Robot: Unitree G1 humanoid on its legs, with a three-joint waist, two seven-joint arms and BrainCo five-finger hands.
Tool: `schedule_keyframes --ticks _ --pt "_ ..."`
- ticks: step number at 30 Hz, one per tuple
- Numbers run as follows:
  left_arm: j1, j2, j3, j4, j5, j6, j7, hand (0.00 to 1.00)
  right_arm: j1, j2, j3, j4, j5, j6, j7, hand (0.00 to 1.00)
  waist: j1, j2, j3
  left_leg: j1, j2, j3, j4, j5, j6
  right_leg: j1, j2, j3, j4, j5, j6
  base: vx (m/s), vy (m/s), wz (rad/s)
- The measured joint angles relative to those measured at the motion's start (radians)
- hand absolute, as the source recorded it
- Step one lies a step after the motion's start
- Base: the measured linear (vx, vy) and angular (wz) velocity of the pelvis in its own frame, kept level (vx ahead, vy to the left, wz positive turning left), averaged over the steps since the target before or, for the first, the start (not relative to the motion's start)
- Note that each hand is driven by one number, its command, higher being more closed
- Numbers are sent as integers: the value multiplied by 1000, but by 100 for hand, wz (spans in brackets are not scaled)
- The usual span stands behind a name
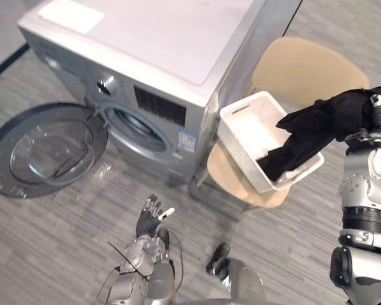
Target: Pick up the laundry basket with both hands and put the clothes into the washing machine.
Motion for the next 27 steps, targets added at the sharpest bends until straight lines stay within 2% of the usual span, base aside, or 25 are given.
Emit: schedule_keyframes --ticks 2,4,7,13,17,19,21,25,27 --pt "15 -4 0 8 4 5 -1 0 -1 -1 1 -35 1 -19 9 100 -17 0 -33 28 3 3 -19 0 0 30 13 1 -32 10 5 118 -7 -13" --pt "23 -17 0 42 11 16 -2 0 -9 -4 21 -51 19 -30 27 100 -18 1 -84 66 4 24 -48 0 -1 56 23 17 -69 23 11 125 9 -22" --pt "32 -41 -3 53 13 19 -13 0 -38 -9 35 -51 53 -30 36 100 -19 6 -119 98 5 43 -54 -7 -9 94 37 33 -123 49 15 77 24 -23" --pt "29 -50 -19 49 33 21 -19 0 -122 -54 108 -51 86 -30 38 100 -28 16 -152 136 2 53 -75 -8 -9 136 53 48 -185 81 20 12 13 -9" --pt "29 -57 -27 -72 102 20 -19 0 -133 -57 116 -51 97 -30 42 100 -29 20 -169 150 1 51 -80 -8 -9 159 63 43 -210 94 20 0 13 5" --pt "12 -56 -49 -138 140 15 -18 0 -132 -56 140 -55 108 -29 46 100 -40 28 -177 156 -1 51 -81 -8 -9 166 63 43 -212 94 20 0 0 0" --pt "-45 -57 -85 -199 183 9 -18 0 -130 -56 165 -104 120 -28 63 100 -49 50 -192 157 -1 57 -82 -7 -9 168 64 50 -225 106 22 -4 12 -8" --pt "-176 -59 -100 -213 238 -20 -6 0 -130 -56 216 -163 136 -28 86 100 -75 80 -210 179 -1 70 -85 -7 -9 186 69 61 -239 113 22 7 4 -9" --pt "-239 -58 -102 -213 259 -24 11 0 -130 -53 240 -174 137 -28 98 100 -75 83 -213 197 2 96 -96 -8 -10 185 78 86 -243 118 17 -3 1 -33"
